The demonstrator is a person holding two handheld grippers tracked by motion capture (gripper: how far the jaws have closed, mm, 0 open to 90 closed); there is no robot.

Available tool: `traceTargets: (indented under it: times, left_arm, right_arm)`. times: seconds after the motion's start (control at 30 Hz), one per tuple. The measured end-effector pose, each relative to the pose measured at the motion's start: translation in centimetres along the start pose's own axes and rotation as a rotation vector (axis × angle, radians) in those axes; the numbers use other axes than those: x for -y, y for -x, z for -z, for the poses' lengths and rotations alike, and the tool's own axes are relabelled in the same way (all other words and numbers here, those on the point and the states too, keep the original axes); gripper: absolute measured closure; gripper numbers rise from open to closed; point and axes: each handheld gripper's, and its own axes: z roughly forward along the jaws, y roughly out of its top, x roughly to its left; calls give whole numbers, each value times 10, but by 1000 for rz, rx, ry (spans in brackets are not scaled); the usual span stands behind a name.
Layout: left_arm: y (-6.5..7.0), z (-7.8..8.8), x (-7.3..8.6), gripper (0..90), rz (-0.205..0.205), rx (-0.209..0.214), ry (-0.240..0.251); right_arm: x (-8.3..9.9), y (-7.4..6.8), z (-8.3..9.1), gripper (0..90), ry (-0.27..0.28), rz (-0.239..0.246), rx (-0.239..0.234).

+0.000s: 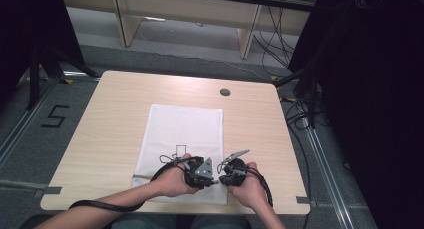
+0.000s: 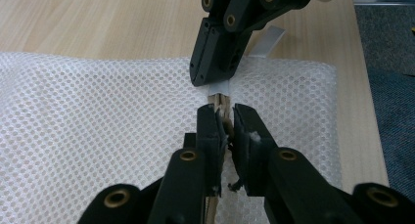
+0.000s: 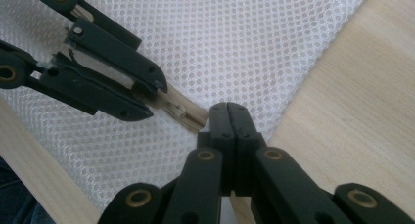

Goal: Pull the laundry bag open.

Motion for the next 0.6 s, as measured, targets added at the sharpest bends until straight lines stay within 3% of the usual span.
traceTargets:
  times: [0.6]
  left_arm:
    - [0,4,1,815,6,0,6]
  right_arm:
    - [0,0,0,900,4,-5,-4]
